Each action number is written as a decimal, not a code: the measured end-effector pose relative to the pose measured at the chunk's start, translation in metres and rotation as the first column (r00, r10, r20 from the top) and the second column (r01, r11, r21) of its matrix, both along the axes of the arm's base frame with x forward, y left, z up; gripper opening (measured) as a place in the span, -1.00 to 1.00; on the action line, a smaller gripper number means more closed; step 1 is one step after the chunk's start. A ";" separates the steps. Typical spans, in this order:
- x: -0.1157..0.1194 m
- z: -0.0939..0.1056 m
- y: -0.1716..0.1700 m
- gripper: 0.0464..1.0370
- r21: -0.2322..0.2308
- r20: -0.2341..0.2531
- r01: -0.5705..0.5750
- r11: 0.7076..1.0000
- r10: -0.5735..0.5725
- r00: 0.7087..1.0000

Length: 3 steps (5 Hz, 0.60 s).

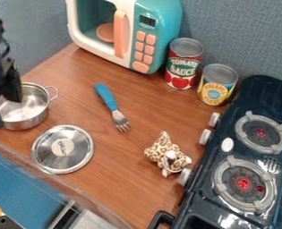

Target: Take the silver pot and bring it to the right side to the back

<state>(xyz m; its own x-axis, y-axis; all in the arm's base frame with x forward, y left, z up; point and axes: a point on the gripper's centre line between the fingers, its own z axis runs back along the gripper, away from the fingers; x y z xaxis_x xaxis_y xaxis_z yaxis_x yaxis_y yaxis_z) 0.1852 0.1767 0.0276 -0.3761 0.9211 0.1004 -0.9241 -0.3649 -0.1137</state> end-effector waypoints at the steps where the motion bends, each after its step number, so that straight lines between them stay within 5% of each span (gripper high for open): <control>1: -0.004 -0.020 0.001 0.93 -0.003 0.037 -0.042 0.999 0.042 0.998; 3: 0.006 -0.035 0.011 0.93 0.009 0.071 -0.107 0.994 0.106 0.992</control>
<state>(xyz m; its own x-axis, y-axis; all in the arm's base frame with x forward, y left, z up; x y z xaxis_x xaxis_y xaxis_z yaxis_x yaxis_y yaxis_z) 0.1908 0.1875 -0.0074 -0.4786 0.8742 0.0821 -0.8695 -0.4589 -0.1824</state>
